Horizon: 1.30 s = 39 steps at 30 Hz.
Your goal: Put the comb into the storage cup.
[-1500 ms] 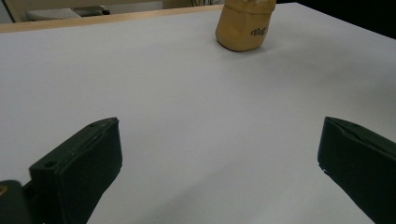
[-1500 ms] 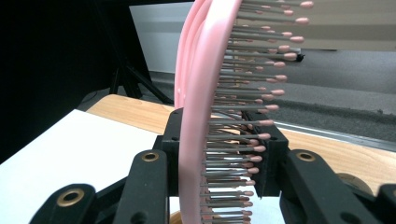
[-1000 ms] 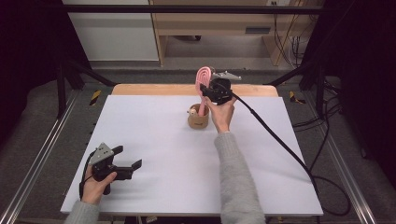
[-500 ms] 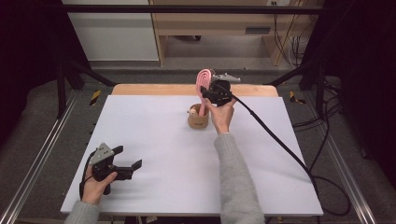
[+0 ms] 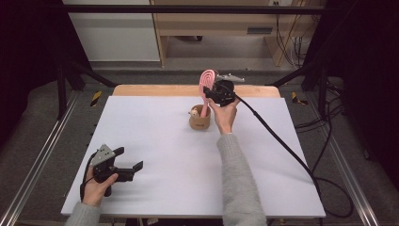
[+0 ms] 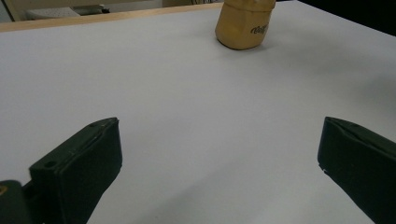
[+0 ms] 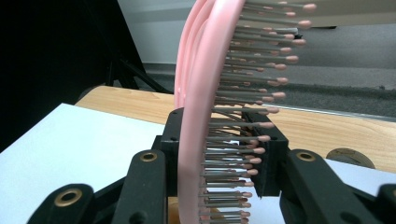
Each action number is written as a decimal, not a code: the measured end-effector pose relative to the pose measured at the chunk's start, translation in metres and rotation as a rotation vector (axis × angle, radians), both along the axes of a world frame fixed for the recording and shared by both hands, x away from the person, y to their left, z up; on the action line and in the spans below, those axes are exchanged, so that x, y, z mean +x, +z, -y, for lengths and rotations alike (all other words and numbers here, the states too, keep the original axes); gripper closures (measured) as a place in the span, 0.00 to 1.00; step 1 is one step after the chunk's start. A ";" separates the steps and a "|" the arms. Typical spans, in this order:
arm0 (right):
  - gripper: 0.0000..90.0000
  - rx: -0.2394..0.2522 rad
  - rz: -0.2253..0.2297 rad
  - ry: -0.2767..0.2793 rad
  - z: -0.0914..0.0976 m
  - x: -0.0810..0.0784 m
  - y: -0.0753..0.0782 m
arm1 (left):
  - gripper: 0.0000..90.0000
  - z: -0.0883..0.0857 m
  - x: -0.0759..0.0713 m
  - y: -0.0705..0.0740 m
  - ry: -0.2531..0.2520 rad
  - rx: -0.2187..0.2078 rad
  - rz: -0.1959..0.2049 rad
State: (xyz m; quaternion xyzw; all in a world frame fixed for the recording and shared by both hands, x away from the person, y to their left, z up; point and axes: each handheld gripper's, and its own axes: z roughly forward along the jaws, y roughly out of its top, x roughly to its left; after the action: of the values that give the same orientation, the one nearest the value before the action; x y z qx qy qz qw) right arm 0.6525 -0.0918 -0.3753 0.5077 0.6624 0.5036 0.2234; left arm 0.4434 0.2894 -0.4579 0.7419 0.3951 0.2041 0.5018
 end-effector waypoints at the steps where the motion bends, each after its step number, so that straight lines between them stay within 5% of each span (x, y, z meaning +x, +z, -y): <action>1: 0.71 0.005 0.000 -0.002 0.001 0.001 0.000 | 0.00 0.000 0.000 0.000 -0.001 0.003 -0.001; 11: 0.69 0.002 -0.006 -0.009 0.005 0.005 -0.002 | 0.00 0.000 0.000 0.000 -0.001 0.004 -0.002; 39: 0.56 -0.119 0.055 -0.039 0.012 0.008 -0.010 | 0.00 0.000 0.000 -0.001 -0.003 0.004 -0.003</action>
State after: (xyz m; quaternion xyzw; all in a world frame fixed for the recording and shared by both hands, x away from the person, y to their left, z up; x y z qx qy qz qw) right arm 0.6606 -0.1033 -0.3850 0.4923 0.6749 0.4724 0.2811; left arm 0.4438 0.2890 -0.4584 0.7438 0.3944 0.2030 0.5000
